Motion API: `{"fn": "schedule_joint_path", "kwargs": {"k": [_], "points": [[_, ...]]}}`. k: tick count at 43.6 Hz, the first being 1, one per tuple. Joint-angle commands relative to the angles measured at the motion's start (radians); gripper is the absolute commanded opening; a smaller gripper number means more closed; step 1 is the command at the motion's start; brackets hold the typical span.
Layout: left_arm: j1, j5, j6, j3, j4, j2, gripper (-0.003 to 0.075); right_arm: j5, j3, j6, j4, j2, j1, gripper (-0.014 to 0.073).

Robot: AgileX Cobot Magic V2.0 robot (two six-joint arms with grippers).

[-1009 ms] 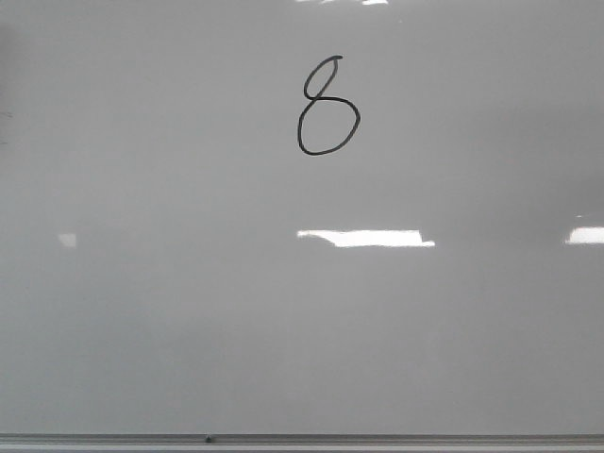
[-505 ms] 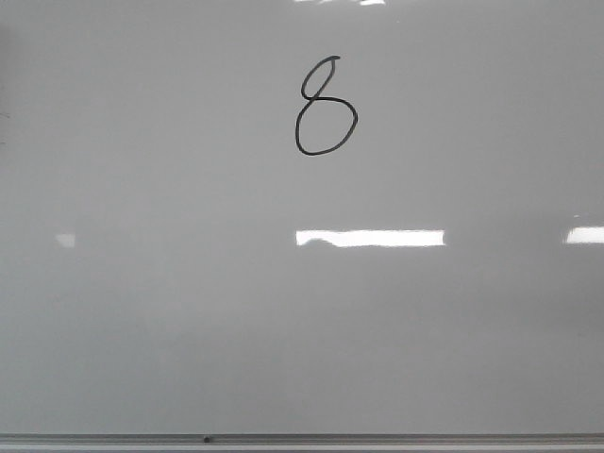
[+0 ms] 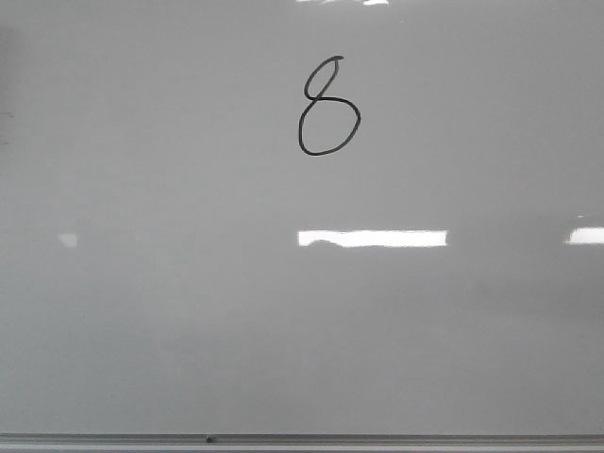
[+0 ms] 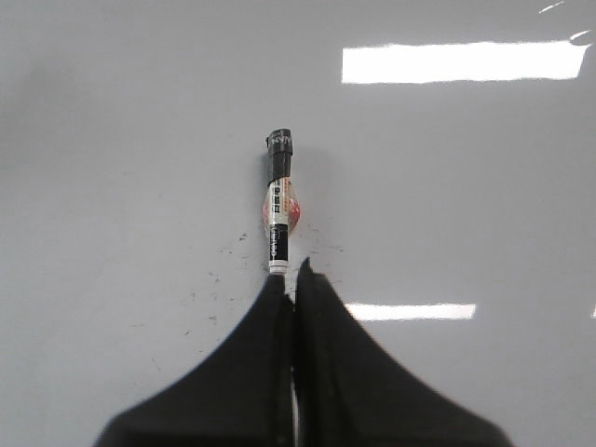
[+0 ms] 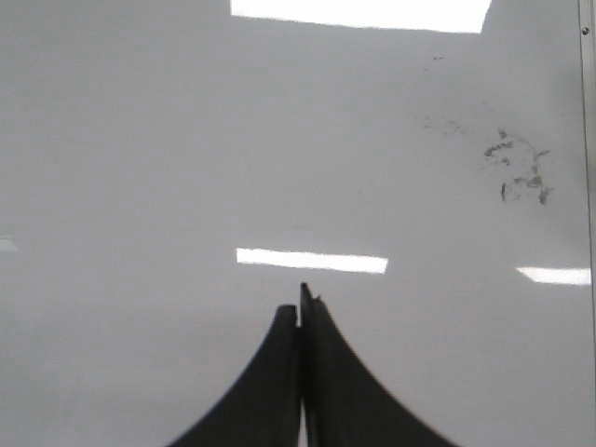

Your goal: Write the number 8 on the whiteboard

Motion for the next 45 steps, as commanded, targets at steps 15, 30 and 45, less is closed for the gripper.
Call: {"fn": "schedule_joint_path", "kwargs": {"k": [15,30,45], "points": [[-0.001,-0.085,-0.009,0.015,-0.008,-0.014,-0.0021,-0.089,-0.002,0.009,0.026,-0.019,0.012,-0.0106],[-0.001,-0.085,-0.009,0.015,-0.008,-0.014,-0.0021,-0.089,-0.002,0.009,0.026,-0.019,0.029,-0.0106],[-0.001,-0.085,-0.009,0.015,-0.008,-0.014,-0.0021,-0.089,-0.002,0.009,0.026,-0.018,0.029,-0.0106]]}}
